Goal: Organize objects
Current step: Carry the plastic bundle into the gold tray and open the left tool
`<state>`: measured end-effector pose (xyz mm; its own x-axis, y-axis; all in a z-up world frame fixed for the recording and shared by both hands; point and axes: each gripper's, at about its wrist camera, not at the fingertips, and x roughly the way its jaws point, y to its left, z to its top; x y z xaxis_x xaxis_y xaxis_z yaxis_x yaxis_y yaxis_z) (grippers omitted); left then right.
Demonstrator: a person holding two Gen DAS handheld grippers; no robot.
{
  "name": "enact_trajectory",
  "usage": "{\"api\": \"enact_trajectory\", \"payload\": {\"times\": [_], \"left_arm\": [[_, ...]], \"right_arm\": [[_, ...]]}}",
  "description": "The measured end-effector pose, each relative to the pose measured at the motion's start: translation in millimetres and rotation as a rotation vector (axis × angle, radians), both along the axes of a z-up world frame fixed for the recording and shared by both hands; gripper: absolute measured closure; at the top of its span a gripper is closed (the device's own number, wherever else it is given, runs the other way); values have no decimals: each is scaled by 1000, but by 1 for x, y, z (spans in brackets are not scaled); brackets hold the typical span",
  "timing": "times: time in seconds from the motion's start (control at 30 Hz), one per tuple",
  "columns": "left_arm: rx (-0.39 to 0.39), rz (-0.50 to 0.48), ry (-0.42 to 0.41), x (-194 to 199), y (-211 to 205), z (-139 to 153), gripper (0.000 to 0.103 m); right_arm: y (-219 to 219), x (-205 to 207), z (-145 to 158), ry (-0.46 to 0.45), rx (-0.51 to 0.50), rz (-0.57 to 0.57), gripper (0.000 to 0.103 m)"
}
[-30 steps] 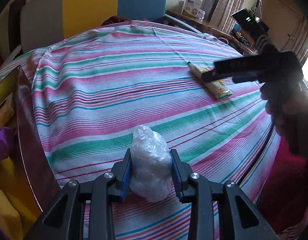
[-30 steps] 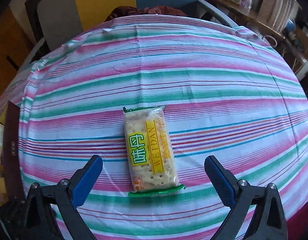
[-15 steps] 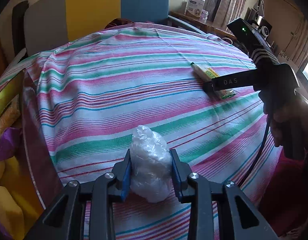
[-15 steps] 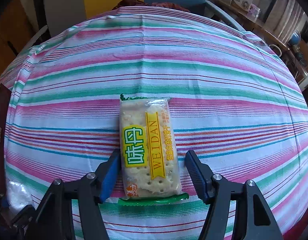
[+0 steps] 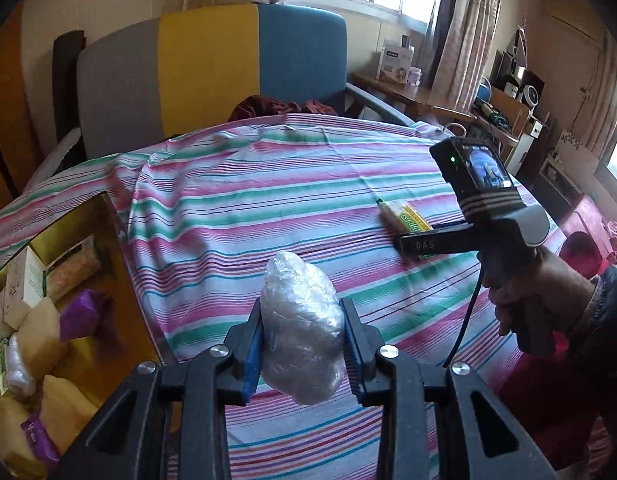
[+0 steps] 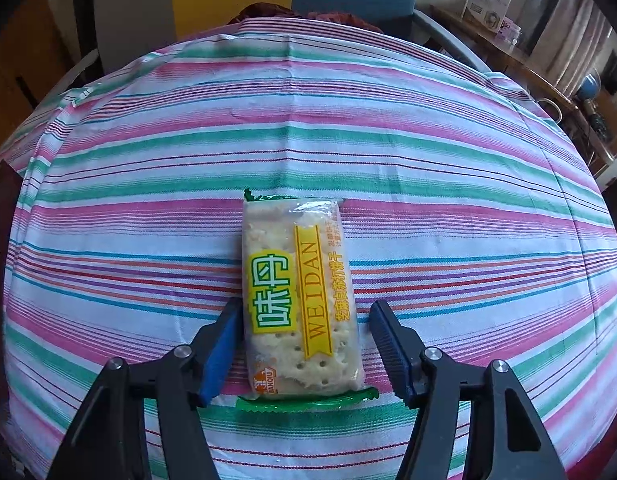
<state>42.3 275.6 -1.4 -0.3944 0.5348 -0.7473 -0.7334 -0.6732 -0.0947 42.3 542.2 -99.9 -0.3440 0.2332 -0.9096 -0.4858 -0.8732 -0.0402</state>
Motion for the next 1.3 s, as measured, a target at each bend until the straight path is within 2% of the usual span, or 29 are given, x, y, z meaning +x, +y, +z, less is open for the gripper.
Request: {"api": "enact_trajectory", "payload": {"times": [0.4,0.6,0.8,1.0,1.1,1.2,1.3], "left_arm": [[42,49,-9,-7,-25,11,69],[60,109,-21,-21,-50,12,69],[114,210,-87,-45,-94,7,69],[218,401,-149,-81,-180,10,69],[237,468,-178,-96,-208,8,69],[263,491,-211,-110,-214,6,69],[267,481,-234,-126,-202,3,69]], "right_arm": [[-7,0,0,5,40,12,39],[-12,1,1,7,54,18,39],[-13,2,1,8,65,19,39],[-13,0,1,-1,74,23,39],[-14,-1,1,-5,78,25,39],[-16,0,2,-8,85,28,41],[-17,0,2,-11,90,32,42]]}}
